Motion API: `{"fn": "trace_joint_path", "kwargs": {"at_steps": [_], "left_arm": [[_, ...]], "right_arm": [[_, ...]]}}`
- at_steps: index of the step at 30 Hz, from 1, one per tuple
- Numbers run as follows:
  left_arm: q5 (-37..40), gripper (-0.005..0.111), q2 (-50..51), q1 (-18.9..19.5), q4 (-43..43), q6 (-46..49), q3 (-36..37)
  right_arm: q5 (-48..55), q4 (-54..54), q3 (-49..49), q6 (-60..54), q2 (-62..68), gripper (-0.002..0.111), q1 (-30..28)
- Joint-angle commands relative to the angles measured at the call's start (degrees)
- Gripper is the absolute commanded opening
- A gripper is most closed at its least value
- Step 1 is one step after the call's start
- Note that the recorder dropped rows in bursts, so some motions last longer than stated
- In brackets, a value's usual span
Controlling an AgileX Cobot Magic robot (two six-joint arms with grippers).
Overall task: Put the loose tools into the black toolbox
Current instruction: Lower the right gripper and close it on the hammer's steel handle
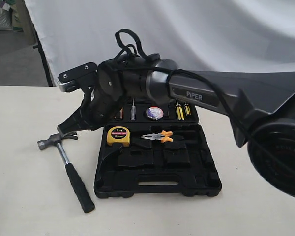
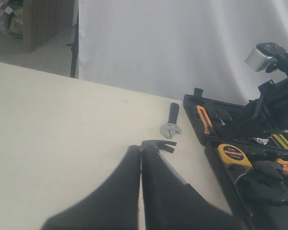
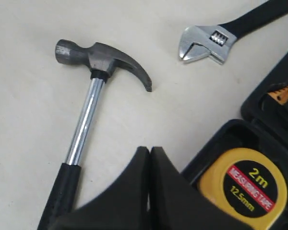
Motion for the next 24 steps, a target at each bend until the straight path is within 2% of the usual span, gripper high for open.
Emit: {"fn": "trace_joint_path", "kwargs": {"at_steps": [1, 22, 24], "left_arm": [[-0.4, 0.001, -0.2, 1.5, 0.3, -0.3, -0.2], [-0.4, 0.001, -0.2, 1.5, 0.3, -0.3, -0.2], [-0.4, 0.001, -0.2, 1.5, 0.3, -0.3, -0.2]], "right_arm": [[-2.3, -0.4, 0.0, -0.4, 1.5, 0.0, 0.7], [-0.7, -0.8, 0.0, -0.2, 5.0, 0.0, 2.2], [-0.8, -2.6, 0.0, -0.2, 5.0, 0.006, 3.3]]}}
